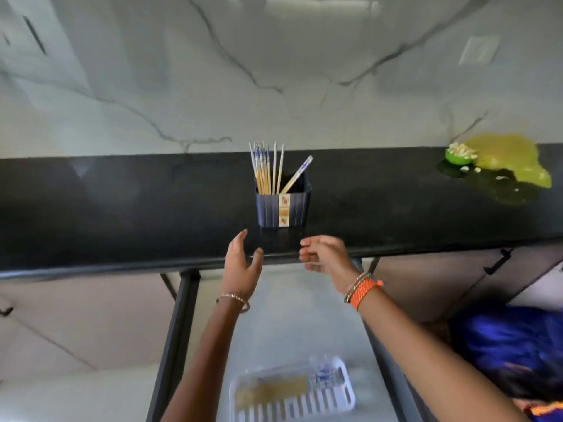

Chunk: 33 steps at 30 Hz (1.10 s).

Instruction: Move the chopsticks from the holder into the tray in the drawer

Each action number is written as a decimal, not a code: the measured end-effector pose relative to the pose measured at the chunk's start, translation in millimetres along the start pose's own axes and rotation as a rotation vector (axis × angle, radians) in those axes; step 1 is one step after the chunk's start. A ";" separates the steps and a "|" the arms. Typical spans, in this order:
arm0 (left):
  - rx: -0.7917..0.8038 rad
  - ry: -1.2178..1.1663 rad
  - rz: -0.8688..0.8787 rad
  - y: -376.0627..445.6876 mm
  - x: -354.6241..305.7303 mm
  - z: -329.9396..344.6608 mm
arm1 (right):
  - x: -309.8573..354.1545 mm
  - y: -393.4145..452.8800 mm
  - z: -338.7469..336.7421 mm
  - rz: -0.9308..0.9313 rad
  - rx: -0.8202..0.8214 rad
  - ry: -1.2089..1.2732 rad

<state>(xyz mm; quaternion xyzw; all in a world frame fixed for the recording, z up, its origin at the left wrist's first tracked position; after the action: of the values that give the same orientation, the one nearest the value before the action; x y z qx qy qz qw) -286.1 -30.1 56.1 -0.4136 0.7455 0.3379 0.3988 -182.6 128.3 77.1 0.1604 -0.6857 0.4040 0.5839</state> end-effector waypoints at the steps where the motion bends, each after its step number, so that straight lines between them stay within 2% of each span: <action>1: 0.008 0.043 0.055 16.4 -15.6 2.6 | 19.4 11.6 -5.3 -0.038 -0.022 -0.005; 6: 0.021 0.266 0.307 77.0 -51.7 14.2 | 77.7 84.0 -30.5 -0.098 -0.166 -0.014; 9: 0.027 0.366 0.311 114.3 -53.8 18.8 | 108.2 131.4 -34.2 -0.162 -0.262 -0.073; 13: 0.084 0.466 0.311 149.5 -42.4 27.1 | 150.8 184.6 -21.9 -0.358 -0.284 -0.318; 17: 0.040 0.639 0.371 155.3 -24.3 28.5 | 159.7 226.1 -9.5 -0.372 -0.316 -0.448; 25: -0.016 0.621 0.415 157.3 -20.8 27.0 | 163.2 244.9 -2.7 -0.403 -0.227 -0.466; 30: 0.014 0.634 0.381 148.2 -29.7 25.2 | 173.8 228.6 -9.7 -0.405 -0.195 -0.510; 33: -0.006 0.610 0.386 138.9 -39.9 16.3 | 182.7 208.4 -16.9 -0.465 -0.199 -0.557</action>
<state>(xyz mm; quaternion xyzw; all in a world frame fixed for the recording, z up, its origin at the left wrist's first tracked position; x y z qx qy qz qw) -390.4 57.0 107.8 -0.3482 0.8935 0.2702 0.0857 -364.1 316.5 170.5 0.3582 -0.7993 0.1327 0.4639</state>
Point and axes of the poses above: each hand's wrist, its own y-axis towards the middle knuckle, its own z-axis out of the palm, x = y × z, the point moved 4 cm from there along y, towards the middle knuckle
